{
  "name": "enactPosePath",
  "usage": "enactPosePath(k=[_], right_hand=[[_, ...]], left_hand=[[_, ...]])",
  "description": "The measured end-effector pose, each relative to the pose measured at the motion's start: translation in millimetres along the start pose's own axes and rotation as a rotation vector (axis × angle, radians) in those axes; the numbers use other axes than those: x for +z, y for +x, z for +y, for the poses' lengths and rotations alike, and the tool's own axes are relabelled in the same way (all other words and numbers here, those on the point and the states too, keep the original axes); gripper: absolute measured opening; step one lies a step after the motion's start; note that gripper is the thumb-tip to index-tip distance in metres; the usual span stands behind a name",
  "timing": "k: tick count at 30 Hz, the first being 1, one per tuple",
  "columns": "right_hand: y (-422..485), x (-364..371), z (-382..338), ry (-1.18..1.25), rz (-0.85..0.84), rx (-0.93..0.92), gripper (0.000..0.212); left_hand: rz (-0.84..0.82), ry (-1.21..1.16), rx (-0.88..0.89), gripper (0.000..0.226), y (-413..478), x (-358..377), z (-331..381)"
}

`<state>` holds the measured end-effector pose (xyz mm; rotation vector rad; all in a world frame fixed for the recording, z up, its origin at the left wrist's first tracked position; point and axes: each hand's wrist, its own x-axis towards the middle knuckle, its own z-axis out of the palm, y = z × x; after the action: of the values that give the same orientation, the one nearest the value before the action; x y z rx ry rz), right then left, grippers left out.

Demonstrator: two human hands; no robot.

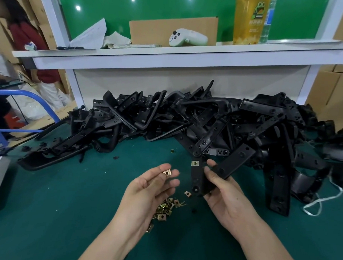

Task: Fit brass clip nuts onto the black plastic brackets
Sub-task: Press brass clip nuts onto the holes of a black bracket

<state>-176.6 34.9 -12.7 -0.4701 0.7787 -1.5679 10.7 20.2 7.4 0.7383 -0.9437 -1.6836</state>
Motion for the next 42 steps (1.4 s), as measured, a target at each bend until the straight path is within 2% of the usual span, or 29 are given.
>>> enactPosePath(k=[4,11,15,18,26,32,37,42], right_hand=[[1,-1,0,-0.016,-0.002,-0.001,0.044],[2,2,-1,-0.003,0.005,0.004,0.044],[1,2,0,0.01,0.009,0.004,0.043],[1,3,0,0.004,0.007,0.003,0.043],[0,1,-1,-0.017,-0.008,0.004,0.043],[0,1,-1,-0.026,0.004,0.003,0.042],[1,1,0,-0.024,0.007,0.002,0.043],[1,0,0,-0.029,0.007,-0.002,0.043]], left_hand=[[0.042,-0.135,-0.099,0.027,1,-4,1],[0.088,-0.434,-0.263,0.035,5,-11,7],[0.082,-0.469,-0.274,0.034,6,-14,6],[0.073,-0.403,-0.234,0.037,6,-13,6],[-0.002,0.021,-0.017,0.041,-1,0,1],[-0.012,0.062,-0.014,0.036,-3,2,-2],[-0.016,0.102,0.003,0.021,-3,1,-3],[-0.035,0.107,0.01,0.022,-4,1,-2]])
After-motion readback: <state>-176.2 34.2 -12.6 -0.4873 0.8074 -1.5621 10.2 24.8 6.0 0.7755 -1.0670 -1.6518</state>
